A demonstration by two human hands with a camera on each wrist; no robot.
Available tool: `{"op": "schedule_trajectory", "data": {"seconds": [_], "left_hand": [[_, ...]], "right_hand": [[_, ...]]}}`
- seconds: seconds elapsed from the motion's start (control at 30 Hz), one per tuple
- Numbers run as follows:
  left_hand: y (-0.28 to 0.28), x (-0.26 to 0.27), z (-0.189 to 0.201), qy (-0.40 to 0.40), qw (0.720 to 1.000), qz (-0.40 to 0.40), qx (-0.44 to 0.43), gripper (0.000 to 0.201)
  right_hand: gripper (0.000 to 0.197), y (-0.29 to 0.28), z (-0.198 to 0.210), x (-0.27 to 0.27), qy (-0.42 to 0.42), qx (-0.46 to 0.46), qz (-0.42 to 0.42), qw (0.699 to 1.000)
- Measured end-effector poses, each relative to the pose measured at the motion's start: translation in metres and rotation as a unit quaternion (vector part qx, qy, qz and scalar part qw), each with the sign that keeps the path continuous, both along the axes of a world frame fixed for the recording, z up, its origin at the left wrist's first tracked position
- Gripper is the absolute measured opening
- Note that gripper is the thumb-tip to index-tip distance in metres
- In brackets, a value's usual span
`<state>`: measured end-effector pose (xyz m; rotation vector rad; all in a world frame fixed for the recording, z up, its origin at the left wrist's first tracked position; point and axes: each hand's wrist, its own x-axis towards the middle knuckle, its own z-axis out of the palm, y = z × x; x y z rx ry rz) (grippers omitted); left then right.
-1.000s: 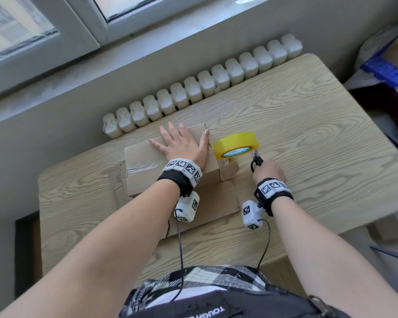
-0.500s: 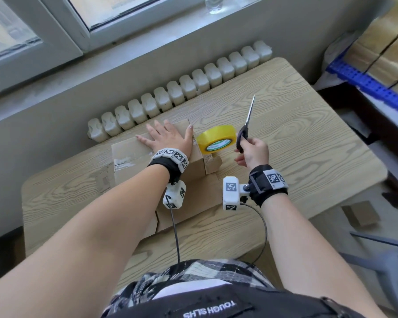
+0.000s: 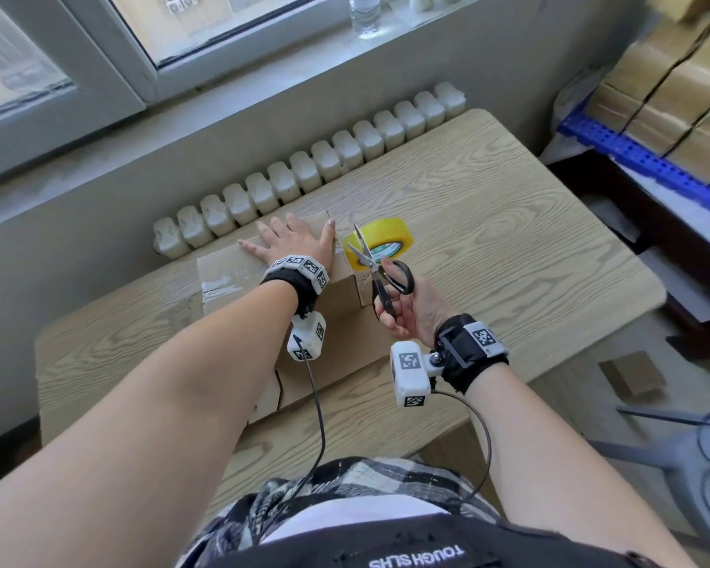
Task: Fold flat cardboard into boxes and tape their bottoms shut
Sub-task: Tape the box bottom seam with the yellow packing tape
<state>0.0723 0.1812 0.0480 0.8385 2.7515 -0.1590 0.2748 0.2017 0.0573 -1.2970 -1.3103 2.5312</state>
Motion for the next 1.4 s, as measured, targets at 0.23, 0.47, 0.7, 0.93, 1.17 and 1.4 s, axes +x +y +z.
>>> {"op": "schedule_trajectory", "data": {"seconds": [0.23, 0.47, 0.7, 0.93, 1.17, 1.4], "left_hand": [[0.002, 0.001, -0.001, 0.008, 1.0, -0.002, 0.007, 0.09], [0.0, 0.003, -0.001, 0.01, 1.0, 0.0, 0.014, 0.096], [-0.005, 0.002, 0.003, 0.008, 1.0, -0.01, 0.008, 0.11], [-0.03, -0.015, 0.006, 0.015, 1.0, 0.007, 0.014, 0.102], [-0.036, -0.025, 0.004, 0.009, 0.999, 0.028, 0.018, 0.097], [-0.03, -0.023, 0.011, -0.013, 0.998, 0.053, 0.011, 0.1]], "right_hand": [[0.063, 0.0, -0.011, 0.013, 0.019, -0.023, -0.008, 1.0], [0.063, -0.006, -0.016, -0.01, -0.053, 0.009, 0.003, 0.999], [0.065, -0.012, -0.024, -0.035, -0.017, 0.026, -0.038, 0.999], [0.063, -0.028, -0.032, -0.053, -0.004, 0.037, 0.005, 0.999], [0.052, -0.035, -0.039, -0.065, 0.0, 0.073, -0.008, 0.997], [0.051, -0.035, -0.057, -0.064, -0.029, 0.077, -0.008, 0.997]]}}
